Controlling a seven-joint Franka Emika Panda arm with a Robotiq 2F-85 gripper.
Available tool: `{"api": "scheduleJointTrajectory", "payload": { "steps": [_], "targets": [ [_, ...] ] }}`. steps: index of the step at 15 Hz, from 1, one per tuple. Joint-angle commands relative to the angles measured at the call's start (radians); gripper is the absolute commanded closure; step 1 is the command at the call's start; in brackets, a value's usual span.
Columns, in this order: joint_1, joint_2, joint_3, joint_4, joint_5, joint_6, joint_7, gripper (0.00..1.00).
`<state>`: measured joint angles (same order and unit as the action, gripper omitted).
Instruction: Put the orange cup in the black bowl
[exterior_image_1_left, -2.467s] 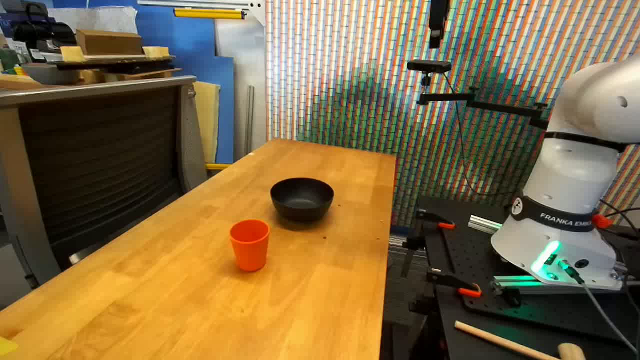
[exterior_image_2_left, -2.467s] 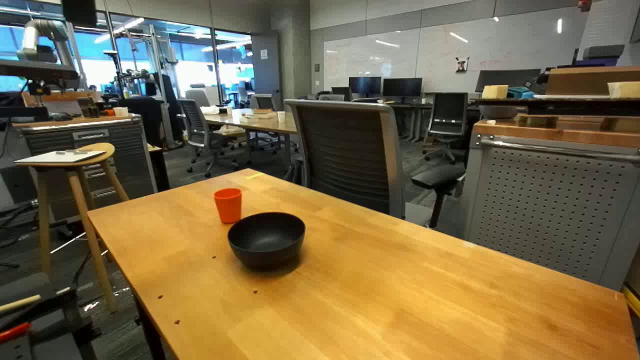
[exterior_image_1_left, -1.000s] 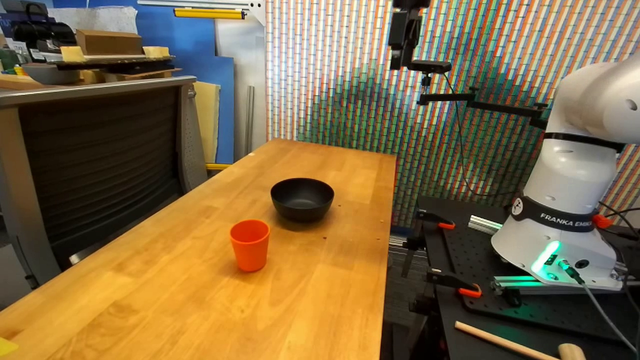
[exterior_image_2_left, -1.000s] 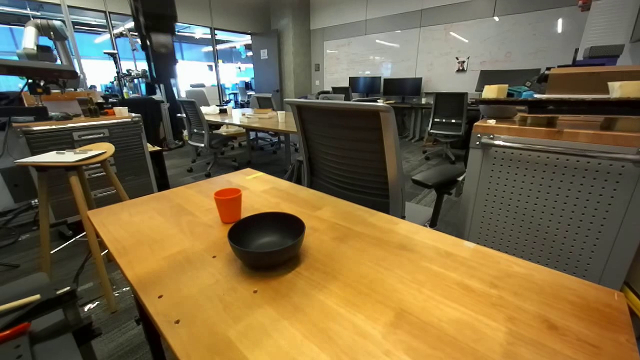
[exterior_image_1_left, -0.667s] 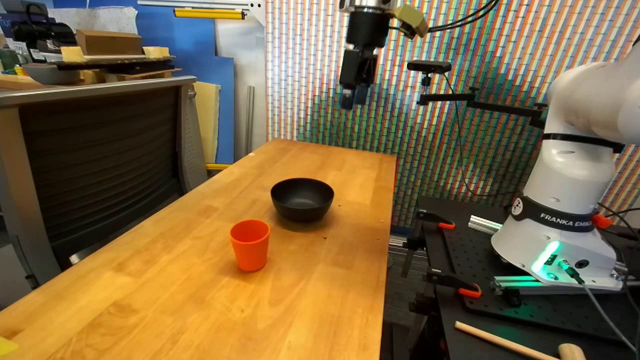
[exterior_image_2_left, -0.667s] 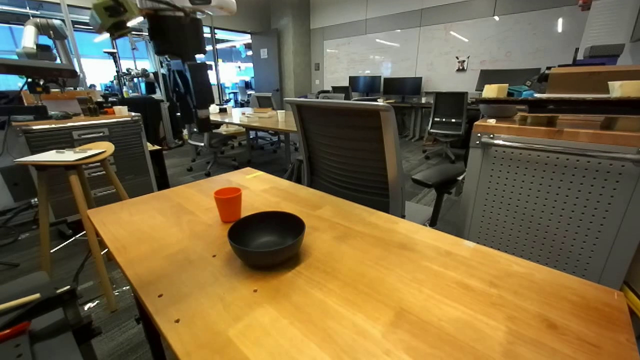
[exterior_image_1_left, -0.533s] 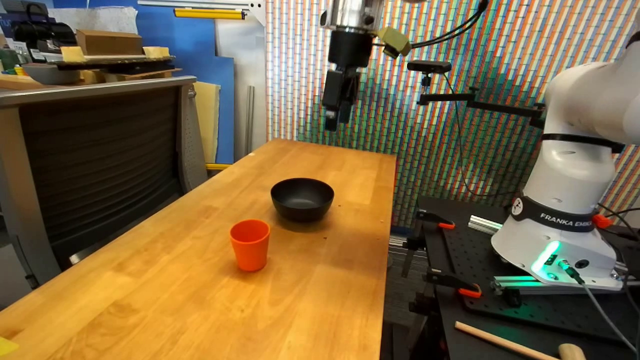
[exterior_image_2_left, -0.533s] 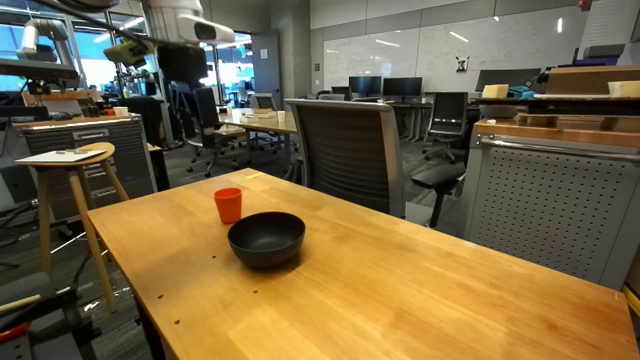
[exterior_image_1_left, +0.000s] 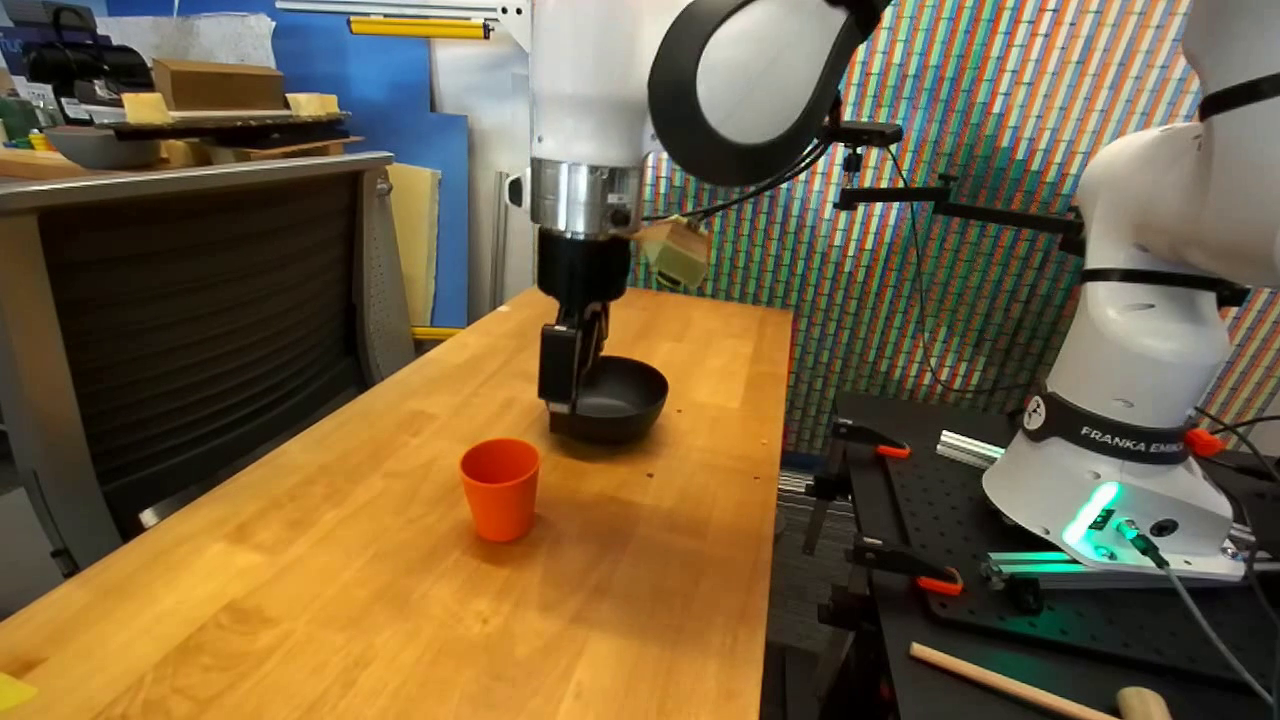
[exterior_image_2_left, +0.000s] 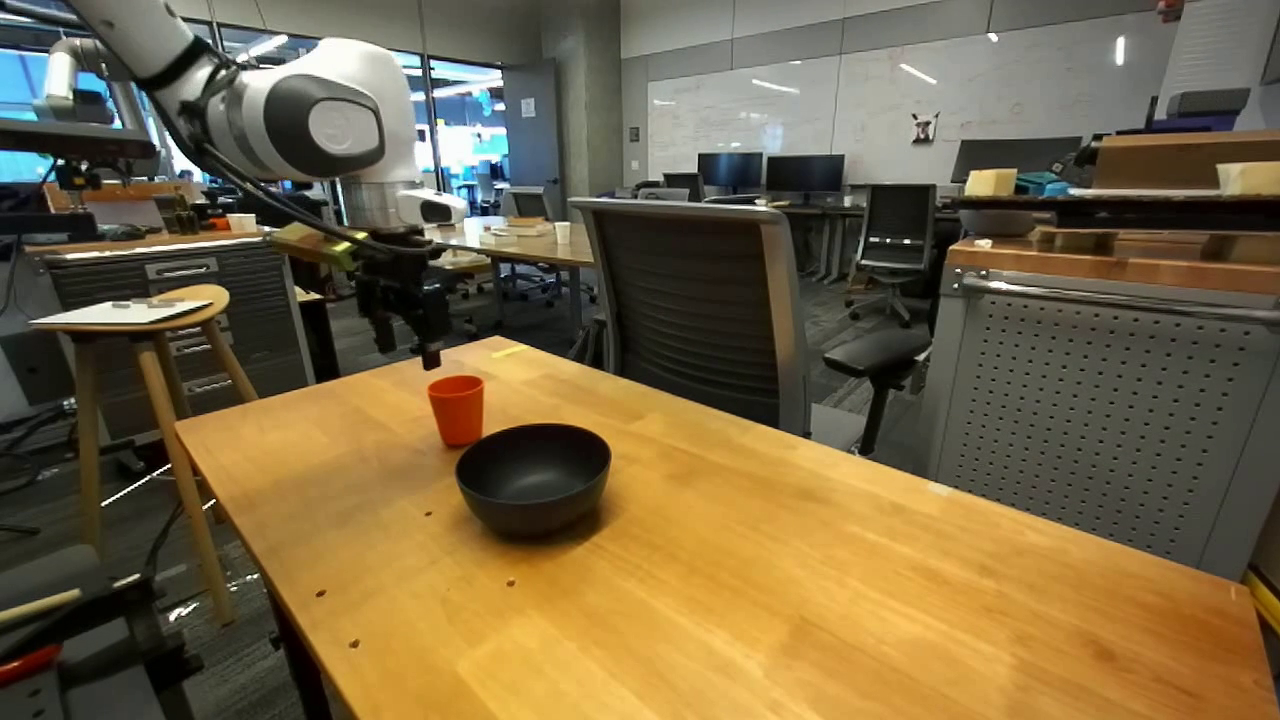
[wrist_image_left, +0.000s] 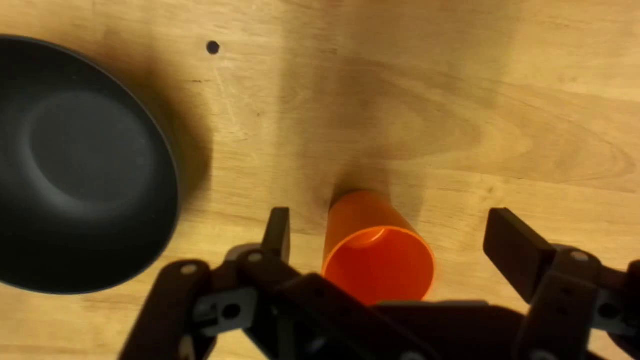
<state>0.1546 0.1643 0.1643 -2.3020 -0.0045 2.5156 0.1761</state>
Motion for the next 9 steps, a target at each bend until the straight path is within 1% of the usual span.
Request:
{"api": "scheduleJointTrajectory", "payload": {
  "steps": [1,3,5,8,9],
  "targets": [
    [0.050,0.147,-0.033,0.146,-0.127,0.052,0.061,0.00],
    [0.075,0.192,-0.065,0.200,-0.192,0.077,0.084,0.00],
    [0.088,0.230,-0.091,0.242,-0.223,0.088,0.086,0.00],
    [0.098,0.277,-0.131,0.263,-0.256,0.115,0.084,0.00],
    [0.107,0.287,-0.152,0.260,-0.283,0.128,0.091,0.00]
  ]
}}
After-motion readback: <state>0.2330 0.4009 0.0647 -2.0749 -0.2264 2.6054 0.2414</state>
